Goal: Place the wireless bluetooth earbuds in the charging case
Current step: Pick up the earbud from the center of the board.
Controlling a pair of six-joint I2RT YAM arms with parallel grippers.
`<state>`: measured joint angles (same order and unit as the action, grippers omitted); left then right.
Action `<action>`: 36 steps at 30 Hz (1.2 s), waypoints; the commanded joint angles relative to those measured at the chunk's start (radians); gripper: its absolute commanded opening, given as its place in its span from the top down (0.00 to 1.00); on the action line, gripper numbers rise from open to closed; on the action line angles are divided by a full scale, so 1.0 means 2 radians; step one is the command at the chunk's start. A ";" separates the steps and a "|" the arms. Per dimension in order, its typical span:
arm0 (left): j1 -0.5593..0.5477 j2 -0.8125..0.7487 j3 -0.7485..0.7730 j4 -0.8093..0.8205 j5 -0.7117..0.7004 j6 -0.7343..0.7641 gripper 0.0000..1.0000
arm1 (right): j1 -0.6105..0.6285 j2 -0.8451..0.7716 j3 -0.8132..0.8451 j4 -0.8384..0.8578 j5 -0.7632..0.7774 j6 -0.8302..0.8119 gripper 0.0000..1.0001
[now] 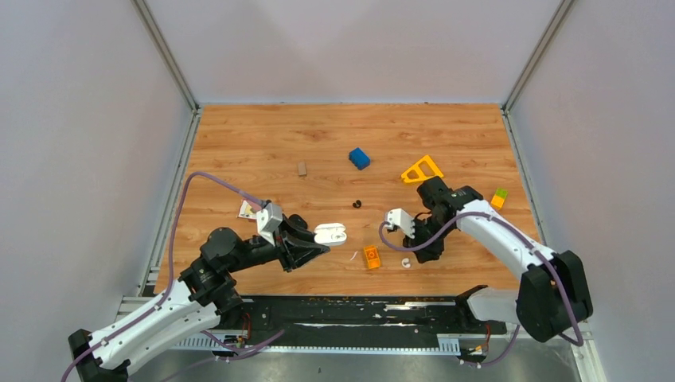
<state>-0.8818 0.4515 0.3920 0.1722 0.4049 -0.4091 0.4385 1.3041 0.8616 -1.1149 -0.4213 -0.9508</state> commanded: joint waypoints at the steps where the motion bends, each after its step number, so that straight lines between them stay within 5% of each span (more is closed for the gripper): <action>1: 0.000 -0.001 0.025 0.001 -0.005 0.009 1.00 | 0.008 -0.052 -0.013 0.014 -0.018 -0.059 0.72; 8: 0.000 0.000 0.032 -0.010 -0.008 0.013 1.00 | 0.039 -0.047 0.014 0.060 -0.031 -0.078 0.78; 19: 0.000 0.003 0.054 -0.042 -0.020 0.027 1.00 | 0.125 0.088 0.042 0.062 0.007 -0.093 0.75; 23: 0.000 0.002 0.055 -0.046 -0.019 0.026 1.00 | 0.125 0.100 0.036 0.056 0.001 -0.090 0.70; 27: 0.000 -0.002 0.056 -0.050 -0.021 0.026 1.00 | 0.125 0.069 0.004 0.093 0.019 -0.081 0.47; 36: 0.000 -0.009 0.053 -0.052 -0.020 0.020 1.00 | 0.126 0.071 -0.022 0.145 0.042 -0.049 0.44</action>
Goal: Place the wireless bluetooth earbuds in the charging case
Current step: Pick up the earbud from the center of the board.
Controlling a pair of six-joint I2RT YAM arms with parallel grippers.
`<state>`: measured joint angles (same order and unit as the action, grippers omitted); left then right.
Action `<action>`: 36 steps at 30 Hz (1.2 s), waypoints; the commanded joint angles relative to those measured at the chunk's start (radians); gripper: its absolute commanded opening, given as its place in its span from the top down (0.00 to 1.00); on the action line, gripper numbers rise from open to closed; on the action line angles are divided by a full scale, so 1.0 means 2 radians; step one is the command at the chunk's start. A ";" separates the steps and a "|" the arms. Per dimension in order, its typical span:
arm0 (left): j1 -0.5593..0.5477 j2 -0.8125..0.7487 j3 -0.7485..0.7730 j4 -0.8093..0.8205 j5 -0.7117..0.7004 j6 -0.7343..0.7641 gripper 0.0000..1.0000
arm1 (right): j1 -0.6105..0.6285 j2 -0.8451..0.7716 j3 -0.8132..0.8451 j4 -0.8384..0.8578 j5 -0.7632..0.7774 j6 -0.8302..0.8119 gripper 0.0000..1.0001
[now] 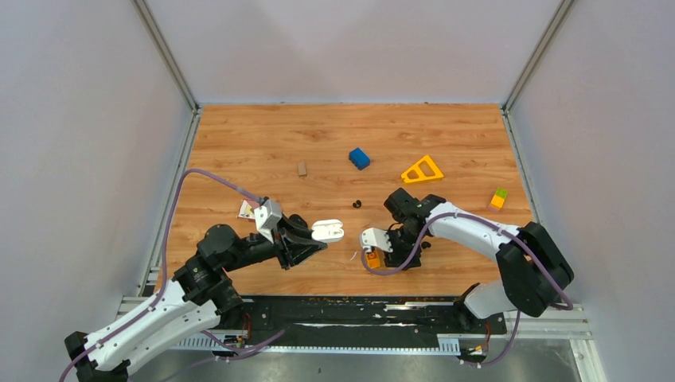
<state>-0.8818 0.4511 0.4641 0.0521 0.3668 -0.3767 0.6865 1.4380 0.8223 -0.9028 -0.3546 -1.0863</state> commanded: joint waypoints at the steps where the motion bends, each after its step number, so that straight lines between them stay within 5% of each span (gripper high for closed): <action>1: 0.000 -0.011 0.017 0.007 -0.002 0.004 1.00 | 0.001 0.007 -0.004 0.045 0.012 0.024 0.43; 14: 0.000 -0.024 0.006 0.005 -0.005 0.000 1.00 | 0.001 -0.001 -0.033 0.091 0.051 0.029 0.43; 26: 0.000 -0.024 0.006 0.007 -0.004 -0.001 1.00 | -0.022 0.028 -0.005 0.158 0.130 0.122 0.45; 36: 0.000 -0.030 0.005 0.005 -0.006 -0.004 1.00 | -0.076 0.040 0.059 0.097 0.062 0.198 0.47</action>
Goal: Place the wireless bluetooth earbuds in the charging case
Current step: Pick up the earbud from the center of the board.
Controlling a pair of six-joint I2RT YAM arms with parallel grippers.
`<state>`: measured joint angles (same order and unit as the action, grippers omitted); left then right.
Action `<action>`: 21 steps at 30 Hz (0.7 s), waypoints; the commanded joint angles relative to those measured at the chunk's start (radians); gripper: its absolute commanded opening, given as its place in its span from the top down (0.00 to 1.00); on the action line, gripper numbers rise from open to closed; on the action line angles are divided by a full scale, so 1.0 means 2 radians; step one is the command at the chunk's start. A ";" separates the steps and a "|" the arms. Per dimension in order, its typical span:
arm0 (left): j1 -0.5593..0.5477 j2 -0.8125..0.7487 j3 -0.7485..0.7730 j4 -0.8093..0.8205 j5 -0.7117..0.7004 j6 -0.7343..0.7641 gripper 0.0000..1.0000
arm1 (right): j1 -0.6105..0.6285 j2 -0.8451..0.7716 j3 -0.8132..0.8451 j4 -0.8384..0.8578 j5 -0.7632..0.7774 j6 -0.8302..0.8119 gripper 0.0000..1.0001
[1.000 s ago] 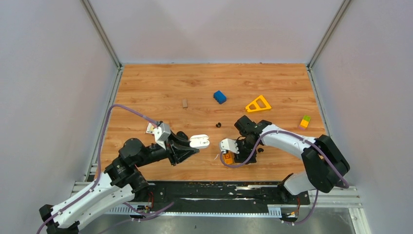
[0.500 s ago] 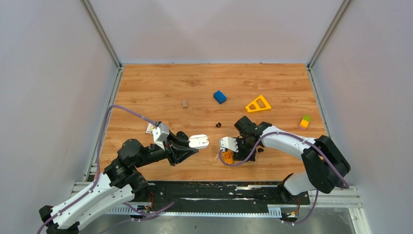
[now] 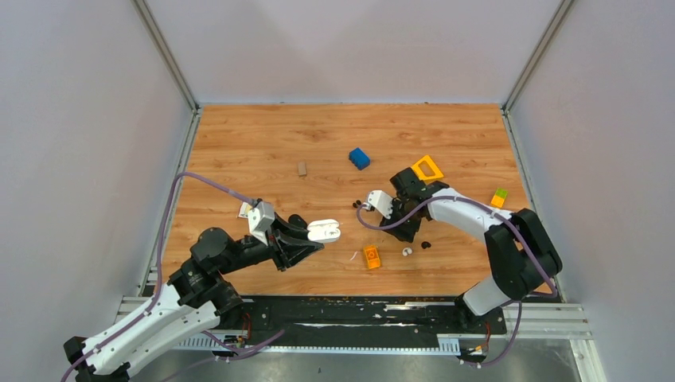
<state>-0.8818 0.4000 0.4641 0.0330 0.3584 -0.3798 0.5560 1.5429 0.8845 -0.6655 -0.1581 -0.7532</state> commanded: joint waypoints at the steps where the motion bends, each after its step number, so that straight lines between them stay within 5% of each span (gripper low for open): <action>1: 0.000 -0.004 0.006 0.014 -0.001 -0.003 1.00 | -0.012 -0.022 0.028 -0.031 -0.055 0.022 0.48; 7: 0.000 -0.010 0.007 0.009 -0.003 0.001 1.00 | -0.013 -0.084 0.019 -0.107 -0.143 -0.092 0.60; 21: 0.000 0.006 0.012 0.009 -0.001 0.011 1.00 | -0.014 0.000 0.059 -0.147 -0.096 -0.189 0.73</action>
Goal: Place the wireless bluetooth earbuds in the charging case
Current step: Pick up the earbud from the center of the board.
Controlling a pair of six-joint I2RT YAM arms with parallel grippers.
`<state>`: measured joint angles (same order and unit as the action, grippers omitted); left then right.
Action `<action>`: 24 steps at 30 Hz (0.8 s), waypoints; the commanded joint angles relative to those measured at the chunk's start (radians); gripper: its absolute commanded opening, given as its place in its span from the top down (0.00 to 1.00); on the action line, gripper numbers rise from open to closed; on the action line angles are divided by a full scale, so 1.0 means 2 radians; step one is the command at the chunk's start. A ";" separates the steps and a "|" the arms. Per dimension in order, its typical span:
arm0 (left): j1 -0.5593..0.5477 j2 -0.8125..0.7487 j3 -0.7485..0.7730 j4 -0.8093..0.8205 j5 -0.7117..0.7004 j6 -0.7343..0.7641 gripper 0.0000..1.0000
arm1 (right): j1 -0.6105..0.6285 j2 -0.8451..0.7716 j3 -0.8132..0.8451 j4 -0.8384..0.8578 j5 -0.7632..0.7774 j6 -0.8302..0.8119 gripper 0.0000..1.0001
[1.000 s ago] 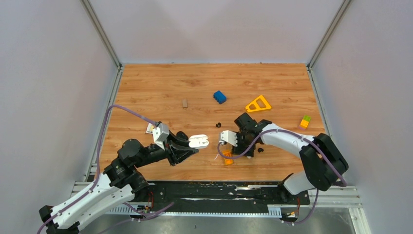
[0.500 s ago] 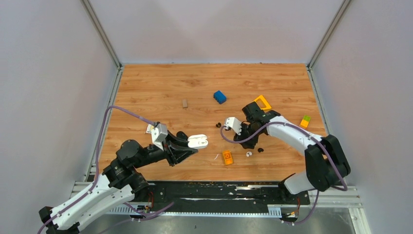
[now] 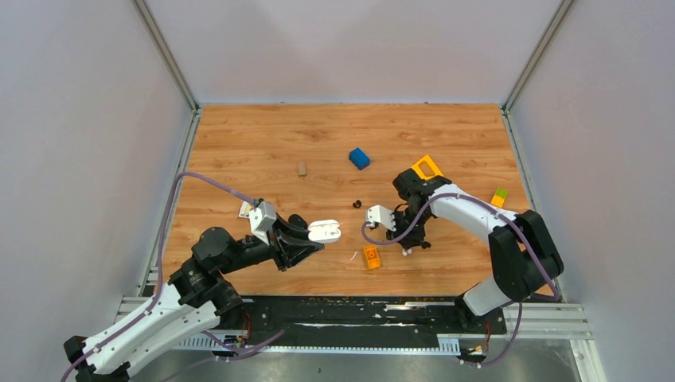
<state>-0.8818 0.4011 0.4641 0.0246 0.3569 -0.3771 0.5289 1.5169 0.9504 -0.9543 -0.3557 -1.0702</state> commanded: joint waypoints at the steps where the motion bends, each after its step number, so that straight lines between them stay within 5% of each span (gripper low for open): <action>1: 0.000 0.006 0.012 0.014 0.000 0.010 1.00 | 0.000 0.018 0.029 -0.002 0.002 -0.030 0.73; 24: 0.000 0.005 0.002 0.020 0.000 0.002 1.00 | 0.000 0.023 -0.013 0.018 0.021 -0.040 0.72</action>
<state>-0.8818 0.4213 0.4641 0.0257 0.3565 -0.3767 0.5289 1.5829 0.9474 -0.9203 -0.3172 -1.1278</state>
